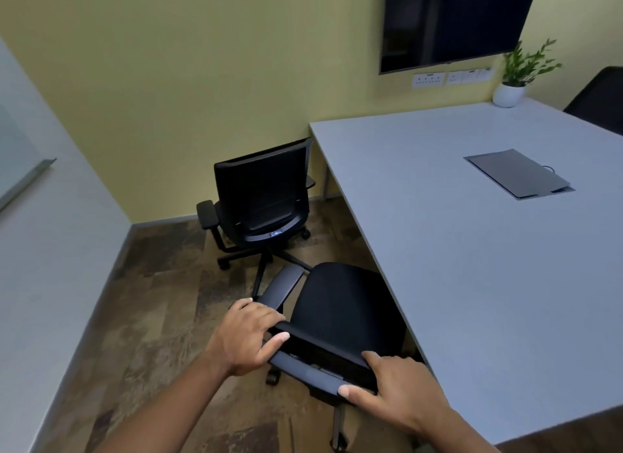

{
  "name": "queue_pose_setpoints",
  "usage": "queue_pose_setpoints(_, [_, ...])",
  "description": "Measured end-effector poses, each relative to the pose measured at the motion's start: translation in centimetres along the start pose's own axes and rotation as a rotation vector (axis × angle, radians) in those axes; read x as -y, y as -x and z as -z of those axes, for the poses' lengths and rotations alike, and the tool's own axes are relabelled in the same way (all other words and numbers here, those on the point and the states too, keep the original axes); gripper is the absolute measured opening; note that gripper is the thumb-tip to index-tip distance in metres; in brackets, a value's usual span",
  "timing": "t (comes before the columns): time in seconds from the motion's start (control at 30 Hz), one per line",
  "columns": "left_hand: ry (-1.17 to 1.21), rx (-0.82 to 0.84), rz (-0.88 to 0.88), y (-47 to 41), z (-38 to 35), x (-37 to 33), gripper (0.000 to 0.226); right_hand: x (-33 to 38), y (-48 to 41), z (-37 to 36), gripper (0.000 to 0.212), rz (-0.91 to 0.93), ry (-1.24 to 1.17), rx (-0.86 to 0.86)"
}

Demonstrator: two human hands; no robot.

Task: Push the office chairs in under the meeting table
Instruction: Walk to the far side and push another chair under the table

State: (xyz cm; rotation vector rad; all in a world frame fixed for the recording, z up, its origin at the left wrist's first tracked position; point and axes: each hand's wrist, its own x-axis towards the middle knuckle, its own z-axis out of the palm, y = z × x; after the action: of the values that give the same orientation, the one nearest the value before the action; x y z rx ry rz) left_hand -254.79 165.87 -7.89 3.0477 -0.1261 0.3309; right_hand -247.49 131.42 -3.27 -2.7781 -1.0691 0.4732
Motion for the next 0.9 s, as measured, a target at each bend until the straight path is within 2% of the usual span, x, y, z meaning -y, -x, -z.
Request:
queue_pose_setpoints(0.2, [0.003,-0.001,-0.148,-5.2,-0.7,4.4,0.049,1.4,-2.8,0.7,0.13,-0.056,-0.105,0.119])
queue_pose_setpoints(0.43, [0.037,0.068,-0.274,-10.9,-1.5,7.7,0.053,2.7,-6.4,1.6,0.144,-0.233,-0.181,0.226])
queue_pose_setpoints(0.73, [0.055,0.113,-0.44,-19.1,-2.4,10.2,0.056,2.6,-10.4,1.8,0.138,-0.39,-0.228,0.184])
queue_pose_setpoints(0.9, [0.099,0.086,-0.544,-24.0,-3.8,11.3,0.053,2.5,-12.2,2.4,0.134,-0.478,-0.26,0.12])
